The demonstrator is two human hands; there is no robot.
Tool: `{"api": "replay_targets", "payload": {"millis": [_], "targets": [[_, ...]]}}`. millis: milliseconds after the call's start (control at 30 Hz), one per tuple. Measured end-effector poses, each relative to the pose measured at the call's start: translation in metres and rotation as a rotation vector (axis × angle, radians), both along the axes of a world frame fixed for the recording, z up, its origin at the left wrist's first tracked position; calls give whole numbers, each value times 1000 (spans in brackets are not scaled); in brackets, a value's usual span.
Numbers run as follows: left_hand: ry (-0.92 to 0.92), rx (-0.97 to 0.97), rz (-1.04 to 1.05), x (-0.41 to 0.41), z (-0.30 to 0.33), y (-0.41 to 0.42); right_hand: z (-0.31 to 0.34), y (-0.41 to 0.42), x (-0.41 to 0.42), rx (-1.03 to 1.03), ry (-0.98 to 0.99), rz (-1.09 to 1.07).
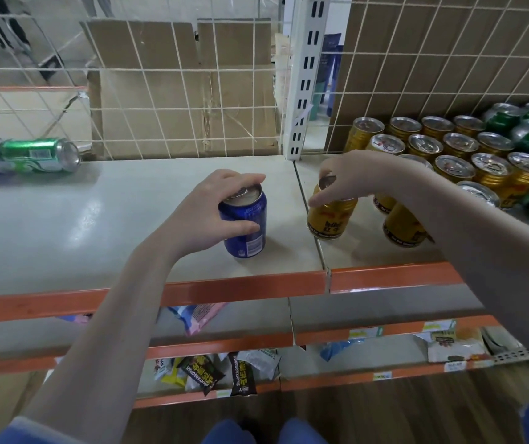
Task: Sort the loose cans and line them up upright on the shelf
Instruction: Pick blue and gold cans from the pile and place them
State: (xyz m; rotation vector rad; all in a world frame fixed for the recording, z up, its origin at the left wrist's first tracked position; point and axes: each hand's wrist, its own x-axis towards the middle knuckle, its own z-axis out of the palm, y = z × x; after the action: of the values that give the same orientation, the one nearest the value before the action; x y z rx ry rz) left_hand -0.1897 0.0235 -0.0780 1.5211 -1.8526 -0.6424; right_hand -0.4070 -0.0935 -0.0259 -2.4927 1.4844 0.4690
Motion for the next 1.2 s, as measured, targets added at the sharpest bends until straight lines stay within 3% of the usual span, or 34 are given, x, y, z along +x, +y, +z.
{"api": "replay_targets", "payload": {"millis": [200, 600, 867, 1200], "targets": [[5, -12, -4, 0, 1, 0, 12, -4, -18, 97, -87, 169], [21, -25, 36, -2, 2, 3, 8, 5, -28, -81, -113, 270], [41, -44, 13, -16, 16, -2, 47, 21, -61, -156, -210, 187], [14, -115, 25, -93, 50, 0, 96, 33, -172, -315, -327, 56]]}}
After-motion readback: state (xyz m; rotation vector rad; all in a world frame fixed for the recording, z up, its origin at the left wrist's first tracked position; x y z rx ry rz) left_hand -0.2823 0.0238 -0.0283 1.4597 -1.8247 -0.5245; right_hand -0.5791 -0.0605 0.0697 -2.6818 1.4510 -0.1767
